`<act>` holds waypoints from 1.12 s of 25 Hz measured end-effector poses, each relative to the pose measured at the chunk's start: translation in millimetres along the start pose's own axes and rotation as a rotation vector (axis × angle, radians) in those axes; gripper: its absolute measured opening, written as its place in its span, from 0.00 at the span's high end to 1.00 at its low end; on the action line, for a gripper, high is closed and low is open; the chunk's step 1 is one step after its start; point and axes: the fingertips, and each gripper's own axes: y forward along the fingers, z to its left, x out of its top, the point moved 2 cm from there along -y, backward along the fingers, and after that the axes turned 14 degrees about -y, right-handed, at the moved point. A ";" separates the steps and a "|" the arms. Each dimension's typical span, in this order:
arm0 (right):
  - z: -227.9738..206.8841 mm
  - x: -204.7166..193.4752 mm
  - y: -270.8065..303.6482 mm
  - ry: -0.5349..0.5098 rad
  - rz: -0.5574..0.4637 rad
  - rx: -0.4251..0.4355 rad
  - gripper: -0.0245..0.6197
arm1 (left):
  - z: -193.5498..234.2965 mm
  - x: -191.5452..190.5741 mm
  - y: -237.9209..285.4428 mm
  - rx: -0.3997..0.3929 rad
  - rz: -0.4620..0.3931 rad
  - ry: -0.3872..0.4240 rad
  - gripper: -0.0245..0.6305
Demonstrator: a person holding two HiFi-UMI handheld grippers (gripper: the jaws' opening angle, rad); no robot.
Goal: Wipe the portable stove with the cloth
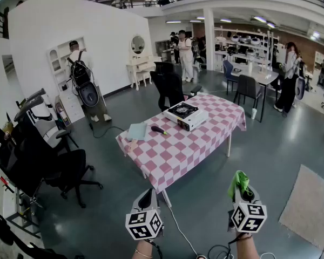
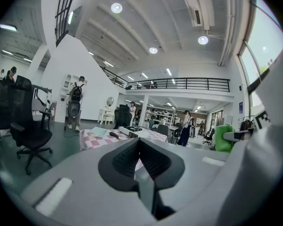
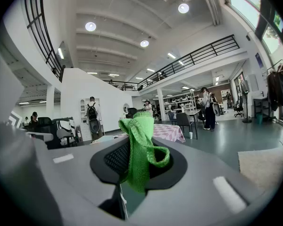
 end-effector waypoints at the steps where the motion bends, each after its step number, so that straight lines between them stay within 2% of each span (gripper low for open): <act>1: 1.9 -1.9 -1.4 0.000 0.003 0.000 0.83 | 1.8 -2.1 -1.7 0.000 0.004 -0.001 0.96; 9: 16.5 -5.5 -13.9 -0.013 0.012 -0.008 0.83 | 12.1 -1.9 -10.1 -0.018 0.008 -0.007 0.96; 14: 19.2 -6.6 -20.7 0.020 0.000 -0.037 0.83 | 16.6 -3.4 -8.9 -0.037 0.024 -0.009 0.96; 19: 18.5 -20.2 -26.9 0.034 0.044 -0.065 0.83 | 20.6 -7.1 -3.5 -0.053 0.041 -0.013 0.96; 28: 8.3 -30.0 -3.4 0.064 0.068 -0.080 0.83 | 12.8 -15.8 26.6 -0.084 0.079 0.003 0.96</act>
